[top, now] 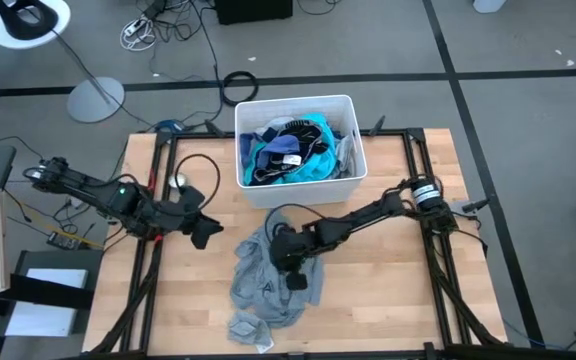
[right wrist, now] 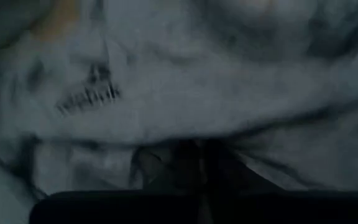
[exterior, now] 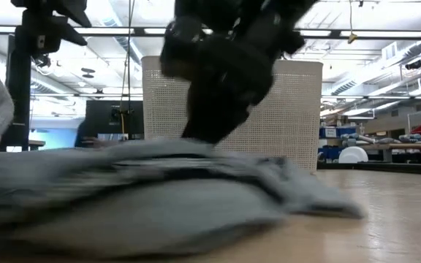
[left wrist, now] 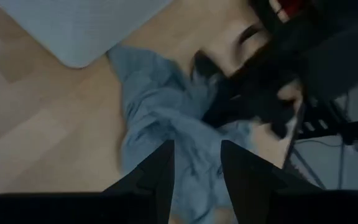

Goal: Sort clothes
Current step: Put the gray shirt into the bin

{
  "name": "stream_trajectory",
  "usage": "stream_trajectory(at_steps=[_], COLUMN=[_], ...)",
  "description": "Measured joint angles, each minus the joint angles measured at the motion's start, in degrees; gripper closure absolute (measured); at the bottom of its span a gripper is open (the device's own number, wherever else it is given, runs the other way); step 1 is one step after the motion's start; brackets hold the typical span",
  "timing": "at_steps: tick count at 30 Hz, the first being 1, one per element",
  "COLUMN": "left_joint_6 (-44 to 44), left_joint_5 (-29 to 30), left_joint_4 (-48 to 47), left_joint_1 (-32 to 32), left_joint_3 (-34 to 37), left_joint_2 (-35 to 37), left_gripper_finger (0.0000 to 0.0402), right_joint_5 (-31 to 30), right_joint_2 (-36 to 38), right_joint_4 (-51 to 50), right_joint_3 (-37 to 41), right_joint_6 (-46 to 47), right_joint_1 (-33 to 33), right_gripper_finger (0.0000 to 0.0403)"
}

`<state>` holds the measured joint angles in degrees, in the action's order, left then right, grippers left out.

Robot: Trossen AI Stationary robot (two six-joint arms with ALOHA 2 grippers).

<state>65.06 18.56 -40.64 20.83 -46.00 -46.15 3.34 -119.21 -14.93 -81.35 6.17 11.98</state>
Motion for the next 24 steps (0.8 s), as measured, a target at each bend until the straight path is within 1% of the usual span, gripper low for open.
stream_trajectory(at_steps=[2,5,9,13,15,18,21,24], left_joint_6=[0.0,-0.2,-1.7,-3.1,-3.4,-3.5,-3.6,-4.4], left_joint_5=[0.0,0.4,1.6,3.6,5.2,7.8,9.0,9.3], left_joint_4=[-1.3,-1.1,-1.1,-1.2,-1.2,-1.2,-1.2,-1.2], left_joint_1=[0.2,0.2,0.2,0.2,0.2,0.2,0.2,0.2], left_joint_3=[0.1,0.1,0.1,0.1,0.1,0.1,0.1,0.1], left_joint_2=[0.3,0.5,0.5,0.5,0.4,0.5,0.5,0.5], left_gripper_finger=[0.0266,0.0266,0.0266,0.0266,0.0266,0.0266,0.0266,0.0266], right_joint_5=[-2.5,-7.2,-11.9,-17.1,-18.9,-20.6,-21.6,-21.9], right_joint_2=[4.0,12.8,20.4,26.6,28.1,27.9,27.4,26.7], right_joint_4=[-2.9,-9.0,-16.3,-16.5,-15.8,-13.7,-8.0,-1.9], right_joint_3=[-2.1,-6.5,-12.8,-21.6,-26.4,-33.5,-40.6,-46.0], right_joint_6=[-3.0,-6.4,-10.7,-17.0,-20.7,-25.1,-29.5,-33.2], right_joint_1=[-1.2,-3.4,-5.0,-6.4,-7.3,-9.6,-12.6,-16.6], right_gripper_finger=[0.0394,0.0396,0.0397,0.0397,0.0397,0.0397,0.0397,0.0397])
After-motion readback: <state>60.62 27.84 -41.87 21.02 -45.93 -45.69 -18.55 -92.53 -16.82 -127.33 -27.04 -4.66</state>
